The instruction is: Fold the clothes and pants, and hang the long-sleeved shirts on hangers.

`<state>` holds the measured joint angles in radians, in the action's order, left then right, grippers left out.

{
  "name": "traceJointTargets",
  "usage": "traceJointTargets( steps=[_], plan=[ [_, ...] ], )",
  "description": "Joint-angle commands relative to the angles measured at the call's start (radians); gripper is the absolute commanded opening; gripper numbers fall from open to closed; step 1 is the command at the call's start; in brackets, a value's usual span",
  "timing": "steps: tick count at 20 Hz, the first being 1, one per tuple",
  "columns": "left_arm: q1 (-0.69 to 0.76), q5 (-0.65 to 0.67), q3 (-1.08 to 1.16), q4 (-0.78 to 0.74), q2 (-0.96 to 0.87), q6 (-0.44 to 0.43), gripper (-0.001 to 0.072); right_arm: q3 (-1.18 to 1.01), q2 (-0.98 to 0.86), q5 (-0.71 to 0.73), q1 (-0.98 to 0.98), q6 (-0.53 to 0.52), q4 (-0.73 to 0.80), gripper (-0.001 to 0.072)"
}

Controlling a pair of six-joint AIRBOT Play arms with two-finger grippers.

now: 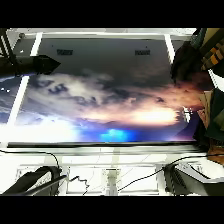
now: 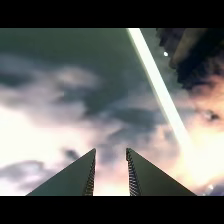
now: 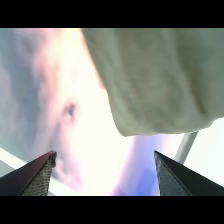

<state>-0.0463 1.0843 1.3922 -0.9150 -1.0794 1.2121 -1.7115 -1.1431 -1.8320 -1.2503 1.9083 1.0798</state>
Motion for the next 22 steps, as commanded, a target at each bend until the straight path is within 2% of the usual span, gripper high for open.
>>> traceJointTargets(
  steps=[1, 2, 3, 4, 5, 7, 8, 11, 14, 17, 20, 22],
  plan=[
    [-0.001, 0.0, 0.0, -0.001, 0.0, 0.0, 0.024, -0.099, 0.038, 0.032, 0.0, 0.046, -0.051, 0.0675],
    [-0.001, 0.0, 0.0, -0.001, 0.0, 0.0, 0.0241, -0.121, 0.037, 0.064, 0.0, 0.043, -0.113, 0.0529],
    [-0.001, 0.0, 0.0, -0.001, 0.0, 0.0, 0.024, -0.13, 0.038, 0.1, 0.014, 0.031, -0.184, 0.0332],
    [-0.001, 0.0, 0.0, -0.001, 0.0, 0.0, 0.0241, -0.133, 0.037, 0.126, 0.045, 0.004, -0.242, 0.0227],
    [-0.001, 0.0, 0.0, -0.001, 0.0, 0.0, 0.024, -0.134, 0.037, 0.148, 0.104, -0.026, -0.281, 0.0147],
    [-0.001, 0.0, 0.0, -0.001, 0.0, 0.0, 0.0241, -0.133, 0.035, 0.173, 0.287, -0.072, -0.275, 0.0123],
    [-0.001, 0.0, 0.0, -0.001, 0.0, 0.0, 0.0241, -0.133, 0.033, 0.19, 0.399, -0.098, -0.248, 0.0032],
    [-0.001, 0.0, 0.0, -0.001, 0.0, 0.0, 0.0241, -0.133, 0.034, 0.287, 0.801, -0.18, -0.087, 0.0017],
    [-0.001, 0.0, 0.0, -0.001, 0.0, 0.0, 0.024, -0.133, 0.033, 0.402, 1.205, -0.183, 0.146, 0.0016],
    [-0.001, 0.0, 0.0, -0.001, 0.0, 0.0, 0.0241, -0.132, 0.015, 0.432, 1.508, -0.183, 0.393, 0.0016],
    [-0.001, 0.0, 0.0, -0.001, 0.0, 0.0, 0.0241, -0.132, -0.031, 0.364, 1.638, -0.182, 0.62, 0.0016],
    [-0.001, 0.0, 0.0, -0.001, 0.0, 0.0, 0.0241, -0.132, -0.065, 0.302, 1.636, -0.183, 0.652, 0.0017]
  ],
)
